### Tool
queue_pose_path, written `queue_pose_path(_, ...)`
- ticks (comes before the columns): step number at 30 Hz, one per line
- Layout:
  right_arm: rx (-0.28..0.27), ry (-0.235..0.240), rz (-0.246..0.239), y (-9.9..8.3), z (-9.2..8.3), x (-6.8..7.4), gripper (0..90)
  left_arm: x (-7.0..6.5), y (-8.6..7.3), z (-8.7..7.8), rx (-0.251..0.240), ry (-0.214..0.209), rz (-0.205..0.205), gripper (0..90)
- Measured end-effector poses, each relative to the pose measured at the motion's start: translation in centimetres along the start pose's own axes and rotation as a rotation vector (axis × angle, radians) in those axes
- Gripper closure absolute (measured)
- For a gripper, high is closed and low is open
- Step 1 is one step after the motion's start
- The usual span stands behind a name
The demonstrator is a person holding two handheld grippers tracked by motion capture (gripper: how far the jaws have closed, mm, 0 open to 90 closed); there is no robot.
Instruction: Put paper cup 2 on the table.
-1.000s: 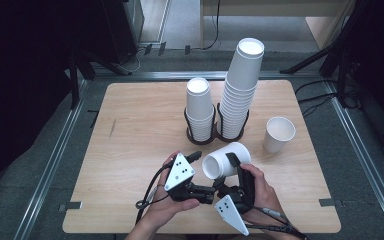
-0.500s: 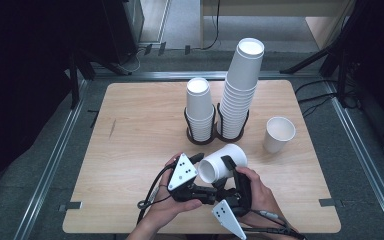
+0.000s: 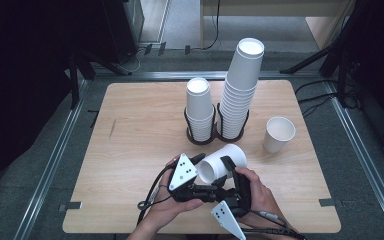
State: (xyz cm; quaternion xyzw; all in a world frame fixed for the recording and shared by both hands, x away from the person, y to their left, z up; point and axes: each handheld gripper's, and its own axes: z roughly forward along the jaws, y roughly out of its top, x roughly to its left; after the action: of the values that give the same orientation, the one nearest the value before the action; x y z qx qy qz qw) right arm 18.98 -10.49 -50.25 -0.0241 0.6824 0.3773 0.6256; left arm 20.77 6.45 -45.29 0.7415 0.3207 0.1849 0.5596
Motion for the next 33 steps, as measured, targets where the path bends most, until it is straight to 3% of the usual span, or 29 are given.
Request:
queue_pose_path(23,-0.004,0.002,-0.046,0.06,0.01,0.38,20.4,-0.09,0.08,0.01,0.011,-0.011,-0.016,21.2)
queue_pose_path(33,0.01,0.018,-0.024,0.05,0.06,0.52,18.4,-0.14,-0.01,0.08,0.022,0.001,-0.007,22.7)
